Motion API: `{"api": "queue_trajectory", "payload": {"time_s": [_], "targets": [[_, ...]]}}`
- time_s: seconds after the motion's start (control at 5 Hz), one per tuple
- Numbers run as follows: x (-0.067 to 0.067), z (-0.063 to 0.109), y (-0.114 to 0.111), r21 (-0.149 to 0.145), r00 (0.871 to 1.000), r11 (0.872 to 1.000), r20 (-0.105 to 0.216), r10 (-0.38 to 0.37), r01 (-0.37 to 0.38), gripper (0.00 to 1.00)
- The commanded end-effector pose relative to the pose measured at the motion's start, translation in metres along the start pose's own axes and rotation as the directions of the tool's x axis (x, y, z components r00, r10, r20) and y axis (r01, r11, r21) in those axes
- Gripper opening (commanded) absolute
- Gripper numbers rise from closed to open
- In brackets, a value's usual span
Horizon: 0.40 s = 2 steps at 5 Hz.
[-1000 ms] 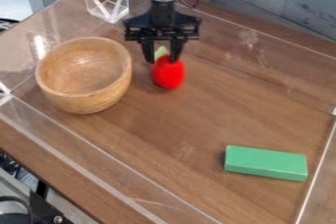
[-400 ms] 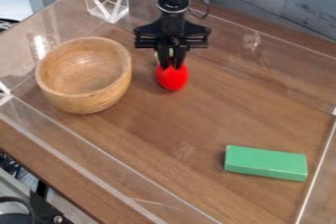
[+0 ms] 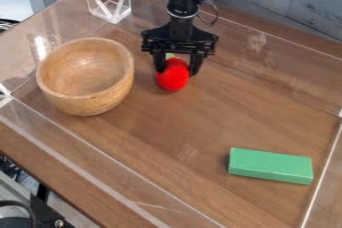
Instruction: Move the red fruit to the right
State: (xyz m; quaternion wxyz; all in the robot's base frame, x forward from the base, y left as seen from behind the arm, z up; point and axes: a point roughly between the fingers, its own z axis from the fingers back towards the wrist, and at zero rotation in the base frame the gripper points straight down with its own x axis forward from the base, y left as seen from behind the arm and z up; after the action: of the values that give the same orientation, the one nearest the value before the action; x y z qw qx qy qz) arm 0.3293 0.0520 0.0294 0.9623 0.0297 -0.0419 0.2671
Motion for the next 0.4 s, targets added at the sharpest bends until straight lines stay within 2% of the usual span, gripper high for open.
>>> {"api": "queue_trajectory", "payload": {"time_s": [0.0, 0.2], "targets": [[0.0, 0.003, 0.003, -0.015, 1.0, 1.0, 0.013, -0.013, 0.013, 0.0], [0.007, 0.02, -0.011, -0.04, 0.998, 0.998, 0.024, -0.055, 0.055, 0.0]]}}
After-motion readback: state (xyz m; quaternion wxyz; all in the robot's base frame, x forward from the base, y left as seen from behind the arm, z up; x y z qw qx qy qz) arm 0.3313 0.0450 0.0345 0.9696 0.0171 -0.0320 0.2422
